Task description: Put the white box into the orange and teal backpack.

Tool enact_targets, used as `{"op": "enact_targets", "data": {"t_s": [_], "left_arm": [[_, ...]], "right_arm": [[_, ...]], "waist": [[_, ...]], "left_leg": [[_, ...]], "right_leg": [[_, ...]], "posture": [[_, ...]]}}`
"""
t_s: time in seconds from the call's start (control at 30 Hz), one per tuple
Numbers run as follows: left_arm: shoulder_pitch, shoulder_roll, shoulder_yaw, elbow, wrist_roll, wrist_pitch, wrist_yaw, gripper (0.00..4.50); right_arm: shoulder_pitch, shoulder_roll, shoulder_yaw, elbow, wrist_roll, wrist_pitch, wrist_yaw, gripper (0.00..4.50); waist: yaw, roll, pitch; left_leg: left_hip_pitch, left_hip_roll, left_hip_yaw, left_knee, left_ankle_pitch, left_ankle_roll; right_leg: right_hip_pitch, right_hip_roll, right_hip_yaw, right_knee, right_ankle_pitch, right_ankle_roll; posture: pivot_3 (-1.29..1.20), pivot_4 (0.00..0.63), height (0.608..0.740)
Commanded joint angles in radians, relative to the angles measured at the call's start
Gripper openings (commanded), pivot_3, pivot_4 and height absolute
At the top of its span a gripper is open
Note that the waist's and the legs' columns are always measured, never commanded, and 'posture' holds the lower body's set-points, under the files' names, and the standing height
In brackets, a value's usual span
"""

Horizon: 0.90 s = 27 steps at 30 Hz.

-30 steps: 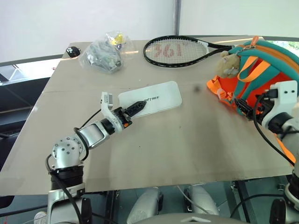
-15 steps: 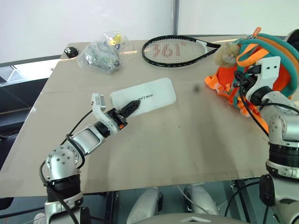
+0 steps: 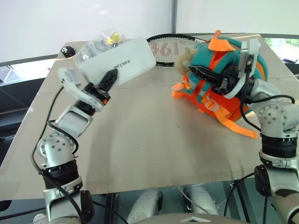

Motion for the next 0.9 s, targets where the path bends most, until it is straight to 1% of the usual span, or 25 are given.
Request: {"op": "enact_targets", "data": {"t_s": [0.03, 0.1, 0.2, 0.33, 0.43, 0.6, 0.77, 0.9], "left_arm": [[-0.017, 0.055, 0.054, -0.052, -0.031, -0.012, -0.068, 2.56], [-0.001, 0.083, 0.063, -0.066, -0.050, 0.005, -0.118, 2.56], [0.026, 0.136, 0.041, -0.107, -0.040, 0.022, -0.215, 2.56], [0.019, 0.171, -0.021, -0.149, -0.008, 0.024, -0.317, 2.56], [0.031, 0.205, -0.148, -0.165, 0.195, -0.085, -0.448, 2.56], [-0.007, 0.200, -0.296, -0.113, 0.380, -0.211, -0.591, 2.56], [-0.071, 0.179, -0.350, -0.032, 0.490, -0.308, -0.674, 2.56], [-0.186, 0.138, -0.352, 0.076, 0.570, -0.394, -0.668, 2.56]], "right_arm": [[0.016, -0.076, -0.026, -0.094, 0.072, 0.036, 0.062, 0.02], [0.047, -0.119, -0.022, -0.107, 0.087, 0.061, 0.075, 0.02], [0.116, -0.205, 0.023, -0.120, 0.031, 0.047, 0.134, 0.02], [0.139, -0.225, 0.024, -0.119, 0.046, 0.046, 0.147, 0.02], [0.130, -0.226, 0.006, -0.135, 0.091, 0.063, 0.151, 0.02], [0.144, -0.261, -0.012, -0.172, 0.152, 0.076, 0.192, 0.02], [0.171, -0.293, -0.031, -0.193, 0.192, 0.073, 0.212, 0.02], [0.191, -0.307, -0.047, -0.215, 0.228, 0.081, 0.225, 0.02]], "waist": [[0.004, 0.000, 0.000], [0.005, 0.000, 0.000], [0.005, 0.000, 0.000], [0.005, 0.000, 0.000], [0.005, 0.000, 0.000], [0.014, 0.000, 0.000], [0.027, -0.001, 0.000], [0.034, -0.001, 0.000]], "left_leg": [[-0.002, 0.000, -0.001, 0.000, 0.000, 0.000], [-0.005, 0.000, -0.003, 0.001, 0.000, 0.000], [-0.006, 0.000, -0.003, 0.002, 0.000, 0.000], [-0.006, 0.000, -0.003, 0.002, 0.000, 0.000], [-0.006, 0.000, -0.002, 0.002, 0.000, 0.000], [-0.006, 0.000, -0.003, 0.002, 0.000, 0.000], [-0.006, 0.000, -0.003, 0.002, 0.000, 0.000], [-0.007, -0.001, -0.004, 0.003, 0.000, 0.000]], "right_leg": [[-0.001, 0.000, -0.001, 0.000, 0.000, 0.000], [-0.003, 0.000, -0.003, 0.000, 0.000, 0.000], [-0.004, -0.001, -0.004, 0.001, 0.000, 0.000], [-0.004, -0.001, -0.004, 0.001, 0.000, 0.000], [-0.004, -0.001, -0.004, 0.001, 0.000, 0.000], [-0.004, -0.002, -0.005, 0.001, 0.000, 0.000], [-0.003, -0.002, -0.005, 0.000, 0.000, 0.000], [-0.003, -0.002, -0.007, 0.001, 0.000, 0.000]], "posture": [[0.00, 0.150, 0.739], [0.00, 0.150, 0.739], [0.00, 0.150, 0.739], [0.00, 0.150, 0.739], [0.00, 0.150, 0.739], [0.00, 0.150, 0.739], [0.00, 0.150, 0.739], [0.00, 0.150, 0.739]]}}
